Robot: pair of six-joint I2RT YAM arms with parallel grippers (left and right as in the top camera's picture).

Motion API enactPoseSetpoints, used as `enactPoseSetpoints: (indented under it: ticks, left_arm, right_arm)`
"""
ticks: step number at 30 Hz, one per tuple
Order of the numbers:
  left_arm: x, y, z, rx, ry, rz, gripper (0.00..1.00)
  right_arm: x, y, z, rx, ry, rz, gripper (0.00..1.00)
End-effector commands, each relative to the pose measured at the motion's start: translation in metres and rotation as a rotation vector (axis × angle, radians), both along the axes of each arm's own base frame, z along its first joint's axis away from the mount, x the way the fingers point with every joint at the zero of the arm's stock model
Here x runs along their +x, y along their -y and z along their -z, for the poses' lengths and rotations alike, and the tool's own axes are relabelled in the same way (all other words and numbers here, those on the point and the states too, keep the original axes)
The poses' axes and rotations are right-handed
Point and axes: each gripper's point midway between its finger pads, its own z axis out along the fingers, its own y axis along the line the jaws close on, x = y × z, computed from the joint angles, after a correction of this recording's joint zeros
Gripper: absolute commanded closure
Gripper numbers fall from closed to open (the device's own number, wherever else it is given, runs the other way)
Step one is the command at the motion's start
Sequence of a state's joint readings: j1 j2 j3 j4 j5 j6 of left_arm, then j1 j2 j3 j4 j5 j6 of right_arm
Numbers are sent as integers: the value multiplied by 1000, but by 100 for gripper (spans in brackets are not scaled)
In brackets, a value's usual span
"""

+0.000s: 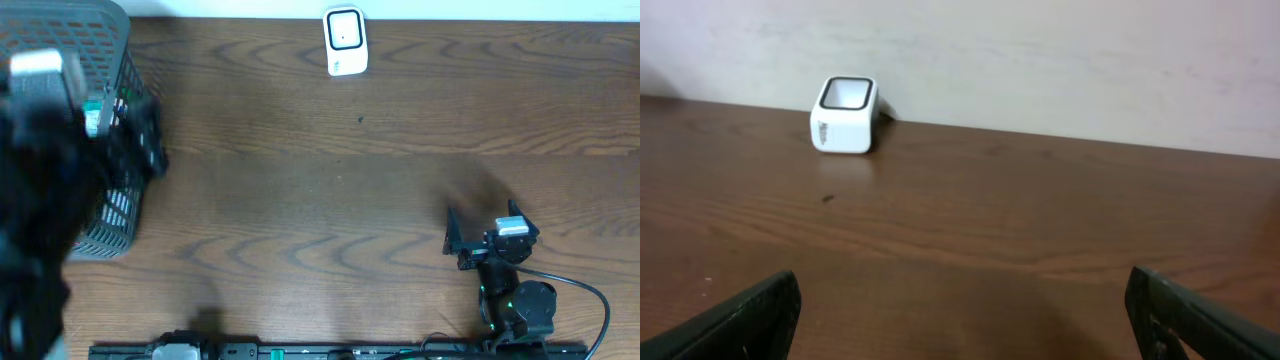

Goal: Scan the item barcode
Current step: 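Reach the left gripper into the basket and grasp the green-lidded jar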

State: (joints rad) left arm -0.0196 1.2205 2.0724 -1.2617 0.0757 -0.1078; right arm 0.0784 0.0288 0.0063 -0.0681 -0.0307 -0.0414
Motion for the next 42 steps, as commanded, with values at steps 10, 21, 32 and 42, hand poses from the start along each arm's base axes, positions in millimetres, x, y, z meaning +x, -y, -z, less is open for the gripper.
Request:
enactPoseSetpoints:
  ticks: [10,21,32,42]
  left_arm:
    - [60,-40,40,9,-255,-108,19]
    - [61,-92,30,29,-206,-277,19]
    - [62,-185,28,-25,-138,-387,19]
    - [126,-212,109,19,-324,-213,7]
  right_arm:
    - [-6,-23,-25,144,6,-121,1]
    - [28,-23,-173,138,-66,-100,1]
    - [72,-27,-248,11,-548,-104,1]
    - [107,-30,-217,7,-678,-101,1]
